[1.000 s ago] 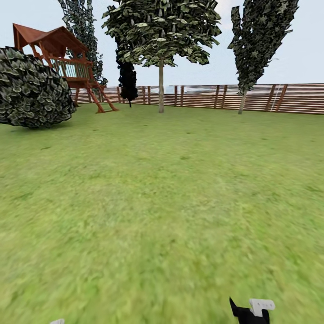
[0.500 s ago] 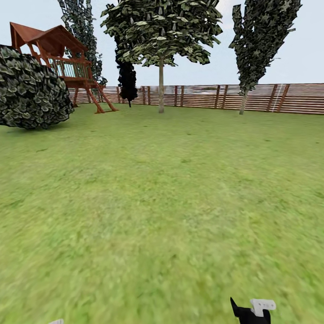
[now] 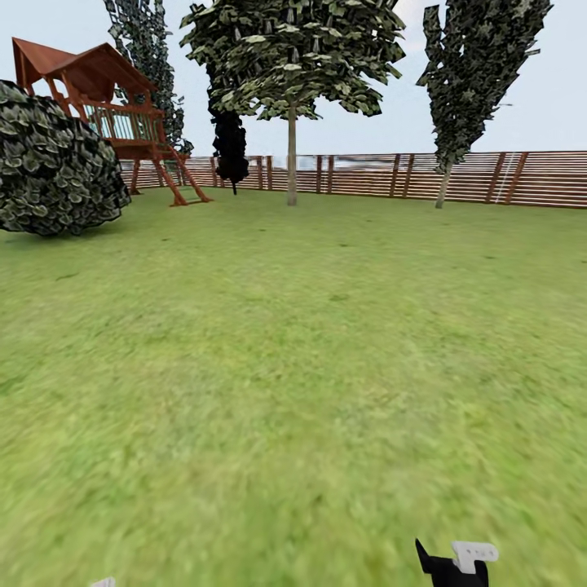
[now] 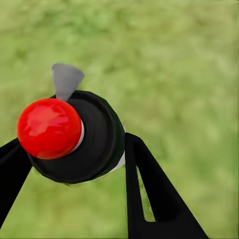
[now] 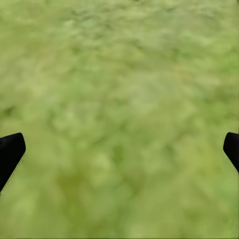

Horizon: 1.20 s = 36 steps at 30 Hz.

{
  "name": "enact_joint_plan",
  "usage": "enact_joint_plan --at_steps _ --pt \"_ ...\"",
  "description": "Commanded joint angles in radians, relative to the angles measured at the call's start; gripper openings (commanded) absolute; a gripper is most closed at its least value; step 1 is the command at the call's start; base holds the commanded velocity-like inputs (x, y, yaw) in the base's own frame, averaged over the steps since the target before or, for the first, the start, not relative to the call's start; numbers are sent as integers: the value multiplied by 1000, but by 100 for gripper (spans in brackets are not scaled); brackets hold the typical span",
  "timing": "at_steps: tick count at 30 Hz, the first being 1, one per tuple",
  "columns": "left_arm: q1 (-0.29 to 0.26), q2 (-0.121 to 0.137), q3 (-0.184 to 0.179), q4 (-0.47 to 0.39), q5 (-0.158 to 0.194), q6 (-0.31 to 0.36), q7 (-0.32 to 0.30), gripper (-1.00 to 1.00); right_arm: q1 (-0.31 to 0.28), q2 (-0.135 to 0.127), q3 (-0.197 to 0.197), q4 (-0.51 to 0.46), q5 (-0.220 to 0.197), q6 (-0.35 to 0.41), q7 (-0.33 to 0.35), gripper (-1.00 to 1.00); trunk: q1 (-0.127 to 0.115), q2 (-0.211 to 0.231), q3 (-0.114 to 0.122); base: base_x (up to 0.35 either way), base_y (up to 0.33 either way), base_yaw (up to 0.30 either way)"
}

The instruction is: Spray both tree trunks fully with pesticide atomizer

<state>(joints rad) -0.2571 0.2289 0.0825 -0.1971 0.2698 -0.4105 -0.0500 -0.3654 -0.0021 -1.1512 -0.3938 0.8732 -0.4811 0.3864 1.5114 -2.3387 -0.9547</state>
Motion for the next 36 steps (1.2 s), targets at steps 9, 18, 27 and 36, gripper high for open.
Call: enact_joint_plan --at_steps 9,18,27,36 --pt "-1 0 8 1 -1 -2 -5 -100 -1 -1 -8 0 4 -4 8 100 0 0 -1 339 0 0" --pt "-1 0 8 1 -1 -2 -5 -100 -1 0 -9 28 4 -3 7 100 0 0 -1 339 0 0" --pt "-1 0 8 1 -1 -2 -5 -100 -1 -1 -10 238 3 -1 6 100 0 0 -1 339 0 0" --pt "-1 -1 8 1 -1 -2 -5 -100 0 -1 -10 247 3 -1 6 100 0 0 -1 339 0 0"
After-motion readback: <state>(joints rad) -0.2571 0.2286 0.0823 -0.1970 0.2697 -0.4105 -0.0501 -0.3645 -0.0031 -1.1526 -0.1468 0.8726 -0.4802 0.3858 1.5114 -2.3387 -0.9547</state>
